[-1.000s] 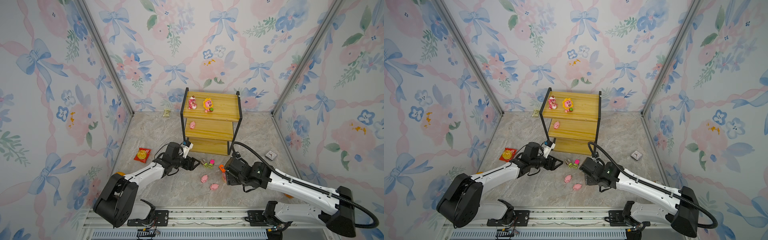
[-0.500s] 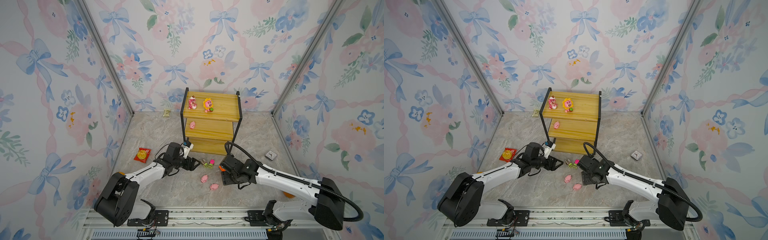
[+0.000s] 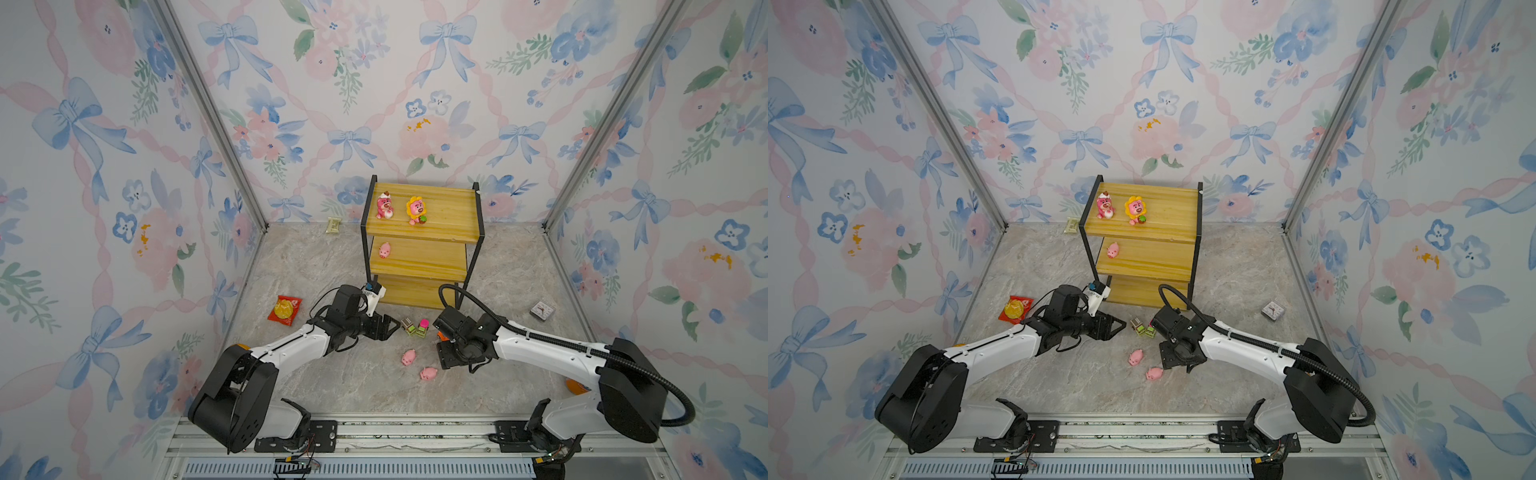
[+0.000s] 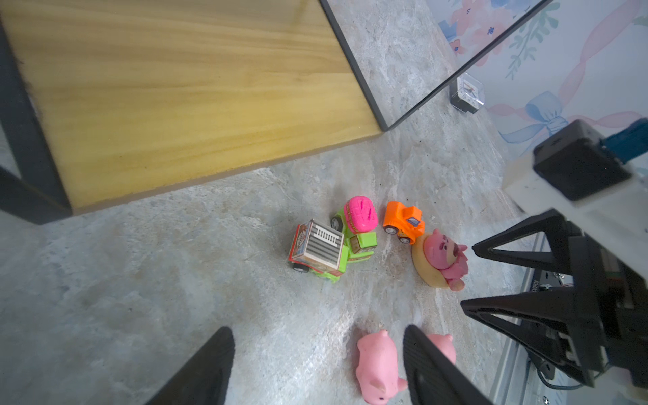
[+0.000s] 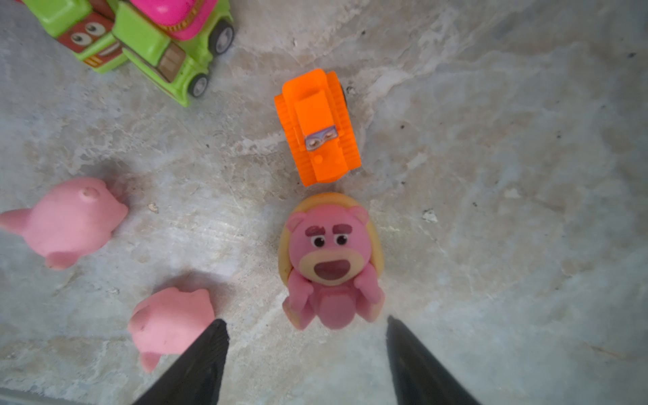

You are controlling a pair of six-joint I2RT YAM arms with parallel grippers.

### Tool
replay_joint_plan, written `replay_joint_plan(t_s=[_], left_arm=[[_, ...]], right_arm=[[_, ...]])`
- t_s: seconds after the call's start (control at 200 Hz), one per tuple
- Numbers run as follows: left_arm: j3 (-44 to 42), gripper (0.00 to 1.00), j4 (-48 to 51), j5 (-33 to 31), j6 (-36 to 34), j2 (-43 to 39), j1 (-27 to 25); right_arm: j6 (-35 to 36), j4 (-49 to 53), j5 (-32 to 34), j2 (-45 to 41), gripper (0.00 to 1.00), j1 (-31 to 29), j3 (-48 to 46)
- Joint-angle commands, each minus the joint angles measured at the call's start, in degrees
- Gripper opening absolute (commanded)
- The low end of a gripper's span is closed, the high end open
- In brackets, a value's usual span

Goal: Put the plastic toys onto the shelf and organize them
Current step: 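Lower the right gripper and close it on the pink bear in the cup, then lift the held bear with the right gripper up toward the shelf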

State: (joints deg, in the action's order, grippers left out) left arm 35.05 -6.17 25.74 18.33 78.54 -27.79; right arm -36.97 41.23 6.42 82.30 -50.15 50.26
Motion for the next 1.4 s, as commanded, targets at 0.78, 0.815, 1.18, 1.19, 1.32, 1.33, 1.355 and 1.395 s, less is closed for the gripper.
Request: replay_joint_plan(t_s=[0.78, 0.815, 1.18, 1.19, 1.32, 1.33, 1.355, 1.395], left_arm=[[0.39, 0.77, -0.81, -2.08, 1.89, 0.10, -1.47], [0.45, 0.77, -0.85, -2.18, 1.97, 0.03, -1.58], [0.54, 0.77, -1.12, -2.53, 2.25, 0.46, -1.98], [0.55, 0.77, -1.12, -2.47, 2.24, 0.53, -2.04], [0.62, 0.77, -1.20, -2.36, 2.33, 0.81, -2.11], [0.59, 0.77, -1.25, -2.36, 2.33, 0.93, -2.16], [0.68, 0.77, -1.25, -2.42, 2.33, 0.93, -2.18], [0.65, 0.77, -1.30, -2.45, 2.33, 0.91, -2.18]], right_arm=[[7.75, -5.23, -3.95, 6.34, 0.64, 5.00, -1.81], [7.94, -5.20, -4.02, 6.76, 0.62, 5.10, -1.60], [9.73, -3.55, -4.43, 4.74, 0.42, 5.38, -2.04], [9.73, -3.47, -4.45, 4.65, 0.41, 5.34, -2.04], [10.07, -2.75, -5.07, 3.93, 0.38, 5.50, -1.81], [10.08, -2.74, -5.16, 3.86, 0.37, 5.48, -1.78], [10.16, -2.58, -5.34, 3.70, 0.37, 5.47, -1.81], [10.25, -2.41, -5.56, 3.49, 0.36, 5.47, -1.71]])
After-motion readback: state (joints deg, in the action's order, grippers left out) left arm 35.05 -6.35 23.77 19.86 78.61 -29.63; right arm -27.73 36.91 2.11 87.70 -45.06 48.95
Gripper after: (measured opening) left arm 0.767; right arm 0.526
